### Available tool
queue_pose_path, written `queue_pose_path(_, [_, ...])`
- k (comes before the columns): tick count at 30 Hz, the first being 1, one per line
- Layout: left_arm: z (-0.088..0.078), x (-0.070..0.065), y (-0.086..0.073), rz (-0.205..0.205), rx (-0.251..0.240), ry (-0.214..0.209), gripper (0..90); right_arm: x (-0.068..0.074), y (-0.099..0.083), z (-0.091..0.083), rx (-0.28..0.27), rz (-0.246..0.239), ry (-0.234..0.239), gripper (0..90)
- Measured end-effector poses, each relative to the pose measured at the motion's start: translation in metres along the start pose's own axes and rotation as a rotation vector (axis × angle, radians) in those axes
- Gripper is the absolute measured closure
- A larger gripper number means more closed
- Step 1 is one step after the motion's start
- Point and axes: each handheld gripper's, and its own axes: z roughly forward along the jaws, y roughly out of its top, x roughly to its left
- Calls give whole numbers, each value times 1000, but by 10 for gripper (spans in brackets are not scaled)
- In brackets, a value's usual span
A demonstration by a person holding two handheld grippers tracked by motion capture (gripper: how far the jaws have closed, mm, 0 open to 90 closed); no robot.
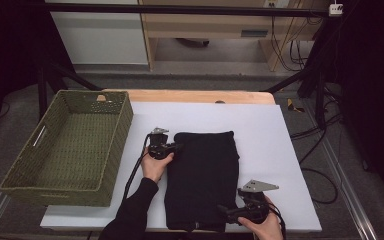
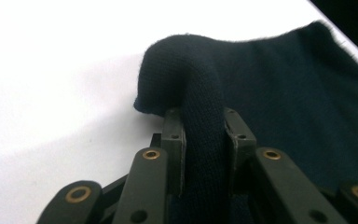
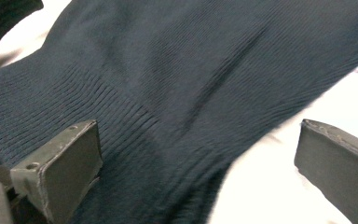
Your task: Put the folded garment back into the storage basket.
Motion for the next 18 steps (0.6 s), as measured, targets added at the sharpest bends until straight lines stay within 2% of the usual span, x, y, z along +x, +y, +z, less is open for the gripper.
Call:
queue_pose_path(3, [-6, -4, 4, 15, -25, -8, 737, 5, -1, 4, 22, 14, -15, 27])
queue_pose_path(7, [-11, -8, 8, 33, -43, -8, 737, 5, -1, 3, 19, 30, -17, 61])
queue_pose_path(8, [-13, -11, 9, 45, -49, -7, 738, 6, -1, 3, 17, 36, -19, 79])
queue_pose_path(9, [-16, -14, 11, 56, -54, -7, 738, 7, -1, 3, 12, 44, -5, 137])
queue_pose_path(11, [-19, -17, 13, 66, -64, -10, 739, 8, -1, 2, 18, 64, 18, 197])
queue_pose_path(13, [-22, -20, 15, 72, -73, -12, 738, 9, 0, 2, 19, 98, 6, 222])
queue_pose_path(15, [-23, -22, 16, 78, -76, -15, 739, 9, 1, 2, 21, 103, -1, 234])
queue_pose_path(18, [-26, -27, 19, 96, -87, -11, 739, 13, 2, 3, 29, 121, -39, 284])
